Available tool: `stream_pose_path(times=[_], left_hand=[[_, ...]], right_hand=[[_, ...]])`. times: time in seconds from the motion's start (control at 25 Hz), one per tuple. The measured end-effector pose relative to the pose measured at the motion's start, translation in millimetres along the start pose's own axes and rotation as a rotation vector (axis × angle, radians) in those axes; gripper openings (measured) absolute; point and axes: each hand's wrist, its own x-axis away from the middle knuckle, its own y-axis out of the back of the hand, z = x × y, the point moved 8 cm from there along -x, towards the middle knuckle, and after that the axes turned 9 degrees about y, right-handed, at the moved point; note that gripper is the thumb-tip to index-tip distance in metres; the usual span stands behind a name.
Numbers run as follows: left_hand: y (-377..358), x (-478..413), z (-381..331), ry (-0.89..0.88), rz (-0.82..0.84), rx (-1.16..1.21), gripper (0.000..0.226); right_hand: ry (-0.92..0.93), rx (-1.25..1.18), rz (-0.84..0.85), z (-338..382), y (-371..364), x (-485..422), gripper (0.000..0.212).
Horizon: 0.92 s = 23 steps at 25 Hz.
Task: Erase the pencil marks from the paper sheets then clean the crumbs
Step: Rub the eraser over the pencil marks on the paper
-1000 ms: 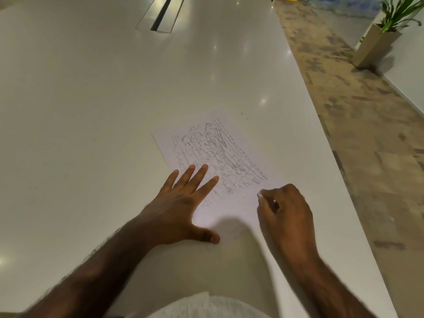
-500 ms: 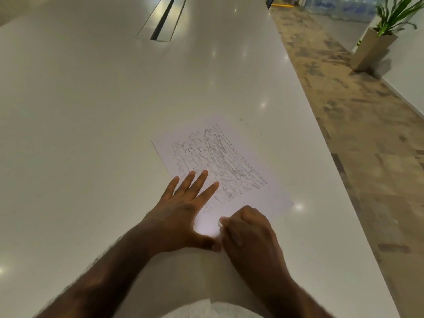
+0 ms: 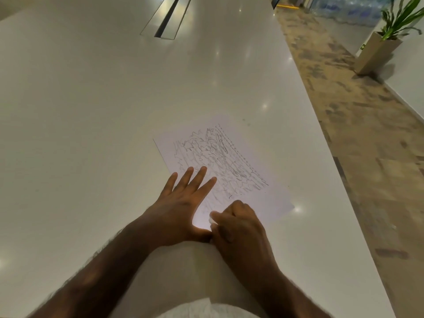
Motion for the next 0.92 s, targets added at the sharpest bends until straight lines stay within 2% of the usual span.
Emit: stream_pose_path(times=[0.08, 0.2, 0.24, 0.32, 0.36, 0.4, 0.44, 0.56, 0.6, 0.64, 0.72, 0.76, 0.8, 0.92], left_hand=[[0, 0, 2, -0.007, 0.013, 0.016, 0.129], [3, 3, 0, -0.021, 0.027, 0.032, 0.133], [3, 3, 0, -0.017, 0.031, 0.025, 0.133], [2, 3, -1, -0.006, 0.04, 0.016, 0.133], [2, 2, -1, 0.0, 0.034, 0.017, 0.133], [3, 2, 0, 0.0, 0.024, 0.022, 0.133], [4, 2, 0, -0.007, 0.015, 0.034, 0.134], [5, 4, 0, -0.029, 0.004, 0.072, 0.135], [4, 4, 0, -0.029, 0.0, 0.072, 0.135], [4, 4, 0, -0.026, -0.001, 0.066, 0.135], [3, 2, 0, -0.017, -0.012, 0.064, 0.135], [3, 1, 1, -0.016, -0.018, 0.067, 0.135], [3, 0, 1, -0.017, -0.019, 0.068, 0.135], [2, 3, 1, -0.024, -0.001, 0.059, 0.134]], right_hand=[[0.014, 0.067, -0.054, -17, 14, -8, 0.021], [-0.336, 0.022, -0.266, -100, 62, -17, 0.018], [-0.364, 0.036, -0.297, -102, 64, -16, 0.017], [-0.24, 0.085, -0.197, -60, 38, -13, 0.023], [-0.11, 0.094, -0.122, -35, 19, -4, 0.023], [-0.019, 0.113, -0.089, -27, 13, 1, 0.021], [-0.017, 0.098, -0.076, -35, 18, -2, 0.021], [-0.36, 0.058, -0.263, -109, 61, -10, 0.017], [-0.38, 0.037, -0.289, -109, 65, -8, 0.015], [-0.336, 0.047, -0.259, -94, 59, -8, 0.016], [-0.1, 0.103, -0.108, -46, 26, 4, 0.021], [-0.024, 0.117, -0.089, -42, 24, 7, 0.02], [-0.064, 0.104, -0.093, -56, 35, 4, 0.02], [-0.363, 0.09, -0.251, -116, 68, -8, 0.018]])
